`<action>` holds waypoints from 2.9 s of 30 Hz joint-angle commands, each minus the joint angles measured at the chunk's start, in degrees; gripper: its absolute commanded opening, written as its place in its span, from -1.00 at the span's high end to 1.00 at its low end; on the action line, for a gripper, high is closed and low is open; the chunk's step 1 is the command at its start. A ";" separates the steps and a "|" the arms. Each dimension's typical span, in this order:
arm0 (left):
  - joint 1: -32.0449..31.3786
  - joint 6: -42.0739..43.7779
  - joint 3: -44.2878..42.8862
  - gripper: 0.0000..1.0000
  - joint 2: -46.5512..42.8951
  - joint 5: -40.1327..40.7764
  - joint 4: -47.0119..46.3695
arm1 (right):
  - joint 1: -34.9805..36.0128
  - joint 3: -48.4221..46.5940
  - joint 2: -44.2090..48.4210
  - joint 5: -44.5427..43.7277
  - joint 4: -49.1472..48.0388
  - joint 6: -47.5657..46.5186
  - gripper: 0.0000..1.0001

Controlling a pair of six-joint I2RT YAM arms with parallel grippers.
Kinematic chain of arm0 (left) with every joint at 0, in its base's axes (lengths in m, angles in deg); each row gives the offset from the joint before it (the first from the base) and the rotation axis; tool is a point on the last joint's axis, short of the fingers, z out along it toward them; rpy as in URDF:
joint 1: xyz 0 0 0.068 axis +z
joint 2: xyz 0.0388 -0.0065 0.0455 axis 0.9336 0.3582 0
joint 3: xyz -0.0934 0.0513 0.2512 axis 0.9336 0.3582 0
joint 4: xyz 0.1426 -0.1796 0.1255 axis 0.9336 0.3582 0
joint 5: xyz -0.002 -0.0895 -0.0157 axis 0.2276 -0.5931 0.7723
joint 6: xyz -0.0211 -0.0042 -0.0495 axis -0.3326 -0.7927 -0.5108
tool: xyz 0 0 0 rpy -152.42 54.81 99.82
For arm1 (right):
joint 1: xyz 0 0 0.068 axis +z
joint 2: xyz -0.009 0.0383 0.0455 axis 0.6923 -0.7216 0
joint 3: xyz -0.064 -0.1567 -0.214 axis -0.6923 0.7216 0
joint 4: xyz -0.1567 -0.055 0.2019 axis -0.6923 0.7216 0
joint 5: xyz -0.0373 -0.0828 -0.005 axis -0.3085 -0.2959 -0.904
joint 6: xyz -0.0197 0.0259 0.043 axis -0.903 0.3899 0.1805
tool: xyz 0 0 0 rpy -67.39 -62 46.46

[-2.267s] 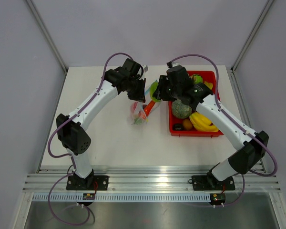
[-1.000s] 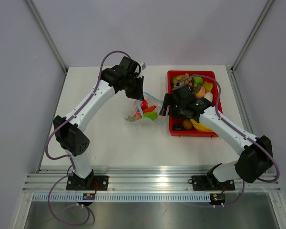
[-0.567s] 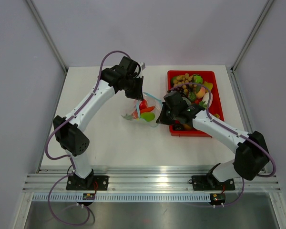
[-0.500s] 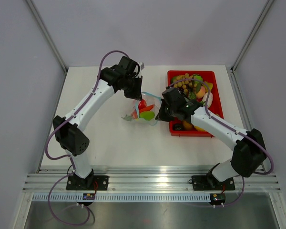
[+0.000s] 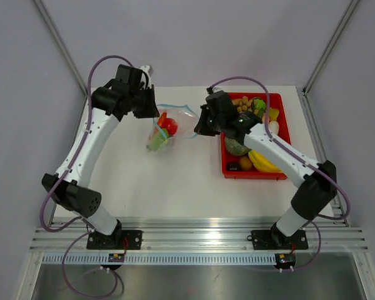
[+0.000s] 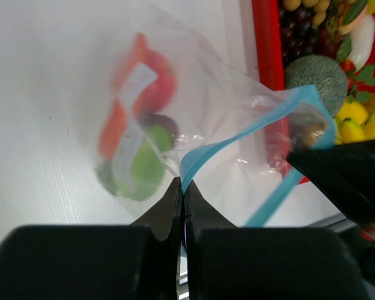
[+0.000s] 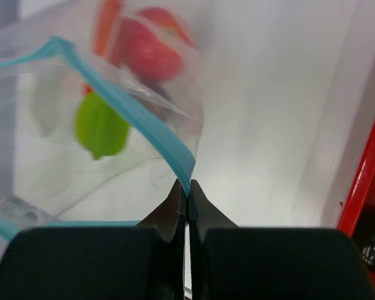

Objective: Place the food in the zip-top bag and seal the zipper
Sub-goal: Adjust the zipper food storage bag at the center of the board, then pick up the fake fruit from the bin.

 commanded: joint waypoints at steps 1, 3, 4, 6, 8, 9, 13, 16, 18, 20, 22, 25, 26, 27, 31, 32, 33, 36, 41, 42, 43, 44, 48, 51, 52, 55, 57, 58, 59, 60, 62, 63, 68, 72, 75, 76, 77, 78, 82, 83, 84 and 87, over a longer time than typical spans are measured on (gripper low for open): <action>-0.36 0.36 6.58 1.00 3.12 1.09 -2.07 | -0.94 3.08 -6.64 -3.86 3.16 -1.24 1.00; -0.36 0.63 7.56 1.00 3.57 0.66 -1.19 | -1.21 2.38 -7.26 -4.22 4.22 -1.77 1.00; -0.45 0.72 7.74 1.00 2.97 1.18 -1.27 | -1.12 1.59 -6.91 -4.04 3.97 -1.94 1.00; -0.45 0.98 6.87 1.00 2.09 1.80 -1.45 | -1.12 0.01 -5.25 -4.13 4.22 -3.17 1.00; -0.45 1.07 3.79 1.00 1.38 1.71 -0.23 | -1.12 -3.50 -4.28 -4.04 4.93 -4.75 1.00; -0.45 1.07 2.91 1.00 1.12 1.54 0.13 | -1.12 -4.73 -4.19 -3.95 6.06 -5.28 1.00; -1.68 0.54 1.85 1.00 0.32 0.40 -0.04 | -1.12 -7.38 -4.45 -3.69 7.13 -6.42 1.00; -2.29 -0.42 4.04 1.00 0.76 0.13 -1.80 | -1.30 -5.11 -5.24 -5.88 7.57 -6.25 1.00; -2.73 -1.30 5.53 1.00 1.46 0.13 -2.50 | -1.56 -3.26 -5.77 -6.59 6.87 -5.99 1.00; -4.14 -2.44 6.16 1.00 1.82 2.31 -3.55 | -2.09 -0.97 -6.12 -7.12 6.60 -5.55 0.89; -6.50 -2.53 5.20 1.00 2.87 5.12 -3.30 | -2.35 -0.70 -5.42 -7.21 7.65 -5.55 0.50; -8.27 -2.54 2.13 1.00 4.98 6.37 -2.42 | -2.35 -0.53 -2.01 -7.29 7.92 -6.68 -0.31; -8.62 -2.54 0.98 1.00 5.42 6.37 -1.98 | -2.35 -0.70 -0.94 -7.64 8.18 -7.56 -0.39; -8.80 -2.36 0.01 1.00 5.94 6.37 -1.72 | -2.27 -0.79 -0.06 -8.43 9.31 -8.09 -0.55; -9.50 -1.66 -3.77 1.00 8.40 8.57 -0.22 | -2.35 0.44 7.13 -10.71 11.78 -10.64 -0.69; -9.59 -1.48 -4.21 1.00 8.58 8.65 -0.22 | -2.44 1.14 8.46 -11.59 12.22 -11.43 -0.70; -9.68 -1.48 -4.21 1.00 8.76 8.66 -0.22 | -2.79 2.54 9.69 -13.34 13.36 -11.87 -0.71; -9.68 -1.22 -3.95 1.00 8.94 8.57 -0.31 | -6.82 6.48 14.09 -15.38 15.65 -13.80 -0.72; -9.68 -1.13 -3.42 1.00 9.11 7.86 -0.83 | -19.30 14.14 18.40 -10.37 16.36 -17.13 -0.79; -9.68 -1.04 -3.34 1.00 9.29 7.78 -0.83 | -20.01 16.67 18.49 -10.37 15.92 -18.54 -0.79; -9.77 -1.04 -3.42 1.00 9.38 7.52 -0.83 | -20.02 17.74 18.58 -10.46 15.74 -21.69 -0.80; -9.77 -0.87 -3.25 1.00 9.38 7.43 -0.83 | -20.02 18.71 18.66 -10.54 14.52 -22.76 -0.82; -9.86 -0.87 -2.81 1.00 9.46 7.16 -0.83 | -20.02 22.75 19.71 -10.46 11.27 -29.61 -0.65; -9.86 -0.86 -2.63 1.00 9.46 6.99 -0.83 | -20.11 25.65 19.72 -11.16 8.98 -36.65 -0.60; -9.94 -0.87 -2.54 1.00 9.46 6.99 -1.01 | -20.11 26.10 19.46 -11.68 8.63 -38.40 -0.60; -9.94 -1.13 -2.46 1.00 9.55 5.32 -1.36 | -20.02 26.90 17.27 -12.04 7.74 -41.13 -0.60; -10.12 -1.30 -2.46 1.00 9.64 4.79 -1.45 | -20.19 27.42 15.25 -11.51 6.43 -42.02 -0.59; -10.21 -1.22 -2.46 1.00 9.73 4.70 -1.45 | -20.11 27.68 14.45 -11.43 5.73 -43.41 -0.59; -10.38 -1.30 -2.46 1.00 9.73 4.61 -1.45 | -20.19 27.77 13.66 -10.64 4.94 -44.12 -0.59; -10.38 -1.22 -2.28 1.00 9.73 4.53 -1.45 | -20.28 27.69 12.00 -10.11 4.76 -44.65 -0.60; -10.47 -1.13 -1.76 1.00 9.20 4.61 -1.45 | -20.46 28.12 10.67 -9.23 2.83 -46.50 -0.60; -10.47 -0.96 -1.32 1.00 8.94 4.79 -1.62 | -21.42 28.30 9.62 -8.27 2.39 -47.29 -0.61; -10.47 -1.13 0.71 1.00 7.80 4.96 -2.42 | -24.24 28.74 8.47 -3.52 0.19 -46.24 -0.49; -10.47 -1.22 0.80 1.00 7.97 4.96 -2.59 | -24.50 29.18 7.24 -3.78 1.41 -46.15 -0.37; -10.47 -1.22 0.71 1.00 8.06 4.70 -2.77 | -24.50 30.06 6.98 -2.64 1.59 -45.19 -0.35; -10.47 -1.22 0.71 1.00 8.06 4.70 -2.85 | -24.50 30.32 6.98 -2.29 1.59 -44.84 -0.34; -10.47 -1.22 0.71 1.00 7.97 4.61 -2.94 | -24.50 30.93 6.80 -2.46 1.59 -44.40 -0.33; -10.47 -1.22 0.79 1.00 7.97 4.53 -2.86 | -24.50 31.20 6.45 -2.46 1.59 -43.96 -0.30; -10.47 -1.13 1.15 1.00 7.80 4.70 -2.94 | -24.50 32.34 6.45 -3.86 1.33 -42.81 -0.01; -10.47 -1.13 1.15 1.00 7.71 4.70 -2.94 | -24.50 32.26 6.71 -4.21 1.33 -42.64 0.07; -10.47 -1.13 1.23 1.00 7.71 4.70 -3.03 | -24.50 32.08 7.06 -4.48 1.50 -42.46 0.14; -10.47 -1.13 1.59 1.00 7.53 4.79 -3.03 | -24.50 30.59 8.82 -4.57 2.82 -42.55 0.33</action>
